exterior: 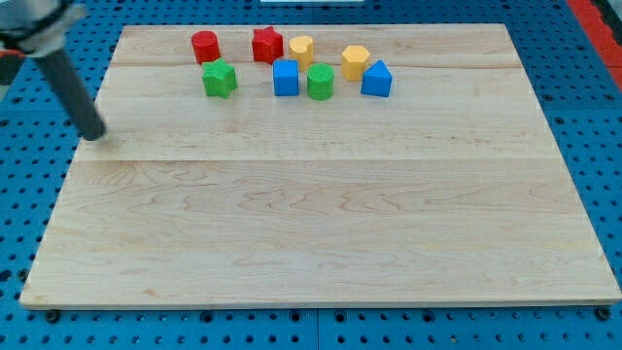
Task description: Keep the green circle and blue cube together at the center of the board
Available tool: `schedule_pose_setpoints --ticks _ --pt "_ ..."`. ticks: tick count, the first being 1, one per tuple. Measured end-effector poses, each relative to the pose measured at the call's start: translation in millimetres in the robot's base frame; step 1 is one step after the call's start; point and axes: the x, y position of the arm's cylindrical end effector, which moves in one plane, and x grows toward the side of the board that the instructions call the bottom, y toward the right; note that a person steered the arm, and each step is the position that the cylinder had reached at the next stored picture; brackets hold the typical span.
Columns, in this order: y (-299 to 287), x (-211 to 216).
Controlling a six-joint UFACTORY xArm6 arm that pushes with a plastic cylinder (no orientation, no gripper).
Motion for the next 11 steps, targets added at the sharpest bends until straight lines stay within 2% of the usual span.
schedule_pose_setpoints --ticks 1,2,4,5,6,7,8,9,10,11 --pt "68 1" --pt "188 -6" --pt "299 -5" --pt "334 -5" --pt "415 -26" --pt "458 -61" --pt "474 -123" --pt "428 -193" --pt "351 -212" --pt "315 -213"
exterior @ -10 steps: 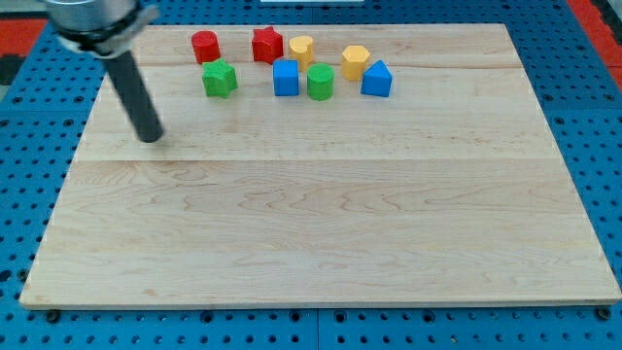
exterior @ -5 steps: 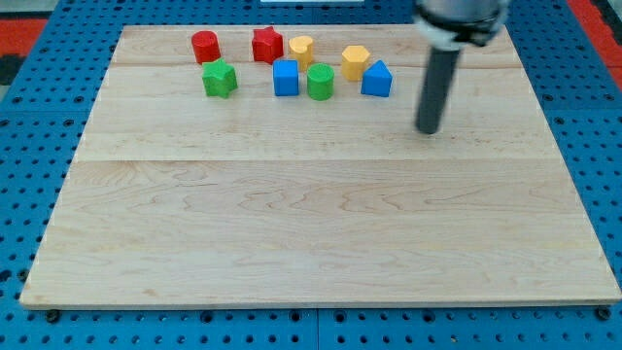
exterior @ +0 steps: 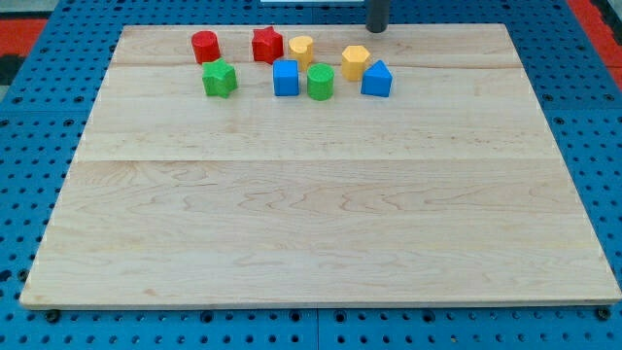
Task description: Keep the green circle and blue cube together at the center of the board
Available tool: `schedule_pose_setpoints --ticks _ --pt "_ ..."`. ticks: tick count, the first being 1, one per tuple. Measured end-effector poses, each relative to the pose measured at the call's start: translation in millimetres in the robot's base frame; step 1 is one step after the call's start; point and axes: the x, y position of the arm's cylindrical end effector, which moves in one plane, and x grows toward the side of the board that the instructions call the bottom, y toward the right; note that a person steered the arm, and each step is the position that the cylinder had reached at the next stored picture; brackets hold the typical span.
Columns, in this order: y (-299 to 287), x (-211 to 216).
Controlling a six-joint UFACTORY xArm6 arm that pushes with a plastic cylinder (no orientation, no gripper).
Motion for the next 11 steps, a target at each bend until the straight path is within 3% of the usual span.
schedule_pose_setpoints --ticks 3,5,8,11 --pt "-18 28" --pt "-67 62" --pt "-72 106" --pt "-78 74"
